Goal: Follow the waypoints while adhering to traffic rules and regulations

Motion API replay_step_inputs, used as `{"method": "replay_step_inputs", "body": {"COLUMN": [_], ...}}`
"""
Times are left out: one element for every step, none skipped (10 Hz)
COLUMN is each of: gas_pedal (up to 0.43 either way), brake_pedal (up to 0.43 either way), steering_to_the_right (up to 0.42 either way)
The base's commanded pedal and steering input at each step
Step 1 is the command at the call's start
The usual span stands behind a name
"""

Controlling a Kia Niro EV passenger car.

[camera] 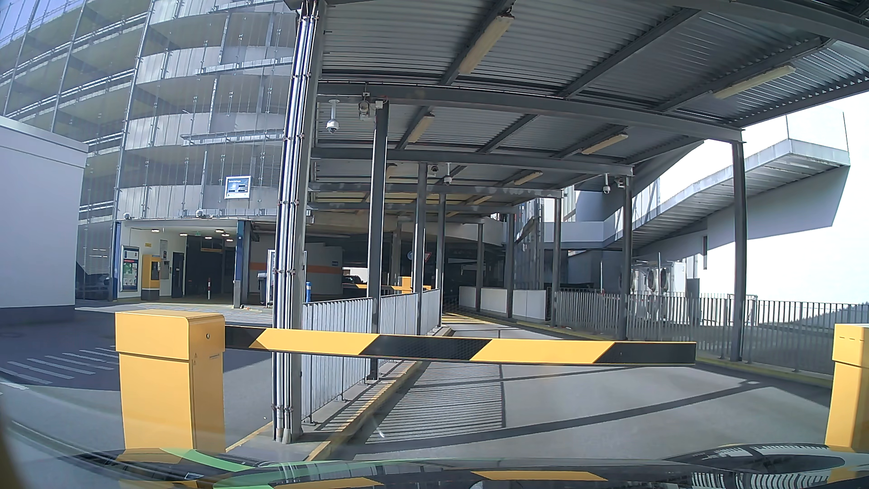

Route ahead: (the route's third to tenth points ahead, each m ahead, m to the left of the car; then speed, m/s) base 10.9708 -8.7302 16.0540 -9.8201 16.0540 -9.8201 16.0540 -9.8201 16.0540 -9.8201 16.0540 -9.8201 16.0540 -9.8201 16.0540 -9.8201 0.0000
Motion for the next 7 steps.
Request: {"method": "replay_step_inputs", "body": {"gas_pedal": [0.000,0.000,0.000,0.000,0.000,0.000,0.000], "brake_pedal": [0.274,0.274,0.274,0.280,0.274,0.274,0.280], "steering_to_the_right": [0.048,0.048,0.048,0.048,0.048,0.048,0.048]}}
